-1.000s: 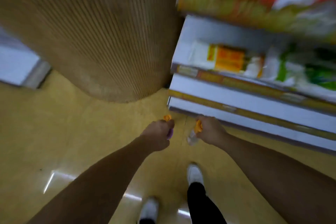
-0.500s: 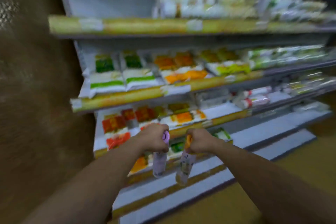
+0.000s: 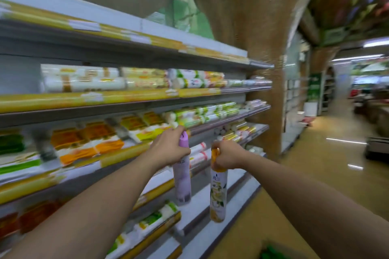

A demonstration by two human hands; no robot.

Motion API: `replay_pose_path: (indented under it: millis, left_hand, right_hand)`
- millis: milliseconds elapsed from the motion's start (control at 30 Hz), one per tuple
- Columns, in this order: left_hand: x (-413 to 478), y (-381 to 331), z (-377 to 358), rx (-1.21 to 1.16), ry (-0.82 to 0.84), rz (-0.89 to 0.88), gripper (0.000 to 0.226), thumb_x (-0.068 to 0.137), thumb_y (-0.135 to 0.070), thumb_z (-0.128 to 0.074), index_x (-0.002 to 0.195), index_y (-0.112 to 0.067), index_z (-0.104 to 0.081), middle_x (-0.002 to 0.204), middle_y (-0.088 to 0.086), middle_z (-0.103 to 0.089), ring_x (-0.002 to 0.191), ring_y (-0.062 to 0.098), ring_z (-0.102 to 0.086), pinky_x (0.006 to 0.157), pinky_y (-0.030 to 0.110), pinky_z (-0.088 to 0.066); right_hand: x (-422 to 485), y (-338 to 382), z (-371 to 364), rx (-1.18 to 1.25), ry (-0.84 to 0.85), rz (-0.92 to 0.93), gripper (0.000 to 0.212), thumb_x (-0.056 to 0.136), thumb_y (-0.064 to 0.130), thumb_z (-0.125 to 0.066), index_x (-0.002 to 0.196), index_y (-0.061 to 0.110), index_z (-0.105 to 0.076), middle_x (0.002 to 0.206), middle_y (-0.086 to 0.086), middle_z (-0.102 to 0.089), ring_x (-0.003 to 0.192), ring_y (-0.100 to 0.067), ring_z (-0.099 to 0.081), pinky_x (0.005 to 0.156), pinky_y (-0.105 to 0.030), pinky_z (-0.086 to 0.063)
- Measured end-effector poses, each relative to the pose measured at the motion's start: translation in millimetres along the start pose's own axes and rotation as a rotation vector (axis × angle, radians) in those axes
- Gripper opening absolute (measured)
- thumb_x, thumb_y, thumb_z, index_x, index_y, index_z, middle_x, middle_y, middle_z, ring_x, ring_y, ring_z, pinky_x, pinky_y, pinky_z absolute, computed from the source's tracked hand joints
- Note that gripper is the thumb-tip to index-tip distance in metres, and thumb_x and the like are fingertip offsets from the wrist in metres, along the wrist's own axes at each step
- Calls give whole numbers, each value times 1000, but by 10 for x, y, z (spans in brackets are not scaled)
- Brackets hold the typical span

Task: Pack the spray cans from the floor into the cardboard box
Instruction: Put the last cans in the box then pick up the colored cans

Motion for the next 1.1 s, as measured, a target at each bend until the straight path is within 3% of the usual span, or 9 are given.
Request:
replay_pose_path:
  millis: [200, 333, 400, 533, 633, 767, 833, 1000, 1100]
  left_hand:
    - [691, -1146, -768, -110, 30, -106, 23, 73, -31, -67, 89, -26, -50, 86, 1, -55, 83, 27, -54, 67, 39, -43]
    - [1064, -1831, -1337, -194, 119, -174, 25, 74, -34, -66, 92, -28, -50, 90, 3, -57, 86, 28, -57, 76, 42, -51]
    - [1249, -2162, -1594, -236, 153, -225, 25, 70, -36, -64, 90, -30, -49, 89, 1, -59, 82, 25, -58, 73, 41, -53]
    - [1595, -2747, -2159, -281, 216, -298, 30, 72, -38, -68, 98, -28, -54, 92, 0, -59, 82, 21, -58, 63, 35, -49]
    - [1889, -3122, -2645, -309, 261, -364, 39, 76, -32, -72, 110, -21, -59, 101, 5, -59, 90, 25, -59, 73, 38, -53]
    - [2318, -3577, -3328, -342, 348, -445, 40, 74, -34, -76, 109, -24, -60, 101, 4, -62, 88, 22, -61, 65, 32, -49]
    - [2539, -3784, -3662, -367, 390, -481, 44, 74, -31, -77, 113, -22, -61, 105, 6, -64, 90, 23, -61, 71, 35, -54]
    - [3010, -4148, -4480, -424, 483, -524, 66, 76, -29, -80, 136, -16, -55, 121, 6, -62, 101, 21, -58, 78, 31, -49]
    - [3112, -4291, -5014, -419, 540, -559, 70, 73, -31, -81, 137, -19, -54, 121, 6, -60, 103, 25, -59, 87, 40, -55]
  right_hand:
    - [-196, -1231, 698, -76, -62, -84, 42, 90, 22, -63, 131, 15, -57, 117, -13, -63, 96, -27, -58, 71, -32, -46]
    - [-305, -1985, 1010, -76, -118, -178, 22, 84, 22, -59, 106, 20, -60, 98, -8, -64, 91, -29, -62, 65, -31, -46]
    - [-335, -2345, 1137, -78, -141, -245, 17, 83, 24, -64, 98, 19, -59, 96, -9, -65, 90, -29, -64, 65, -33, -51]
    - [-331, -3057, 1300, -59, -194, -351, 42, 83, 27, -70, 122, 15, -63, 115, -10, -66, 105, -29, -63, 83, -37, -56]
    - [-274, -3592, 1329, -21, -219, -433, 48, 85, 27, -71, 129, 14, -60, 118, -10, -66, 107, -29, -63, 88, -40, -57]
    - [-123, -4283, 1301, -16, -226, -542, 50, 84, 24, -72, 131, 13, -59, 112, -13, -66, 93, -30, -69, 73, -48, -62]
    - [-31, -4645, 1267, -29, -207, -609, 55, 83, 25, -74, 134, 13, -56, 112, -12, -64, 90, -30, -69, 69, -48, -63]
    - [227, -5463, 1118, -49, -146, -724, 65, 81, 29, -78, 140, 19, -53, 113, -7, -59, 92, -26, -66, 68, -38, -63]
    - [324, -5966, 901, -60, -113, -774, 64, 79, 31, -80, 137, 18, -56, 117, -7, -62, 99, -25, -64, 74, -35, -60]
Point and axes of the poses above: each hand's wrist, its own x-axis towards the middle knuckle, its own z-axis out of the back of the hand, y = z × x, the point moved 9 cm from there along x, towards the middle knuckle
